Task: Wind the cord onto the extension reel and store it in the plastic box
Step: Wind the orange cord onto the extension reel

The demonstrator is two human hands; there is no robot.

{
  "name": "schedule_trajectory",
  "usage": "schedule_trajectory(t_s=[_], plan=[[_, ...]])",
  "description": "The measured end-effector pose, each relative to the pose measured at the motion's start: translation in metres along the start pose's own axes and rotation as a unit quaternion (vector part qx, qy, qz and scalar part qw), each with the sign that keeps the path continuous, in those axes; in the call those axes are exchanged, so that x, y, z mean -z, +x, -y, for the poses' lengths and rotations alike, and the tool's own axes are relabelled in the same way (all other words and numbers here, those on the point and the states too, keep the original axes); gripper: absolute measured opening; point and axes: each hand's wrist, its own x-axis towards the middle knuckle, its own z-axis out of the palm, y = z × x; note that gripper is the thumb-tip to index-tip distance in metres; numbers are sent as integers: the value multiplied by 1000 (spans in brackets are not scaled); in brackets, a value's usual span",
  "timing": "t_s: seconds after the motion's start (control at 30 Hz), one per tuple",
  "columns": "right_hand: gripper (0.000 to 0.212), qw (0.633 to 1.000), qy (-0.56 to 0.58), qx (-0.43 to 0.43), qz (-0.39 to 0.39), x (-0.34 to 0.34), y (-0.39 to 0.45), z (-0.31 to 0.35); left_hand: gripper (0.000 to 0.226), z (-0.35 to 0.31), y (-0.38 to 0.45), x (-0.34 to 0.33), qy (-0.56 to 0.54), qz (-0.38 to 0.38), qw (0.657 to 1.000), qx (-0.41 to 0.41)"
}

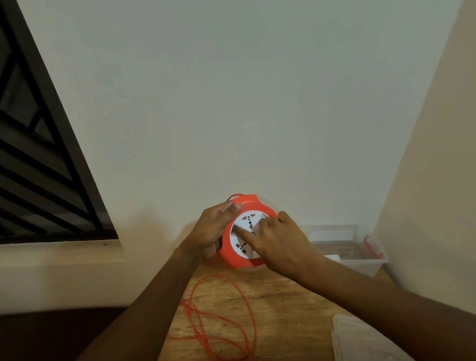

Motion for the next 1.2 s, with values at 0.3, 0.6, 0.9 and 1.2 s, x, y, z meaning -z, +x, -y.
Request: schedule_trajectory(t_s=[0.3,0.6,0.9,1.2], plan=[[61,816,478,-324,-24,-10,2,11,34,12,2,-8,-34,-48,998,0],[43,993,110,-20,-38,5,-10,-9,41,11,-2,-3,-79,-40,996,30],[59,990,-29,136,-12,22,-9,-17,40,12,-10,-2,-53,-1,998,16],[61,998,-16,56,-19,9,4,-4,43,1,-9,-2,-52,-12,999,-8]])
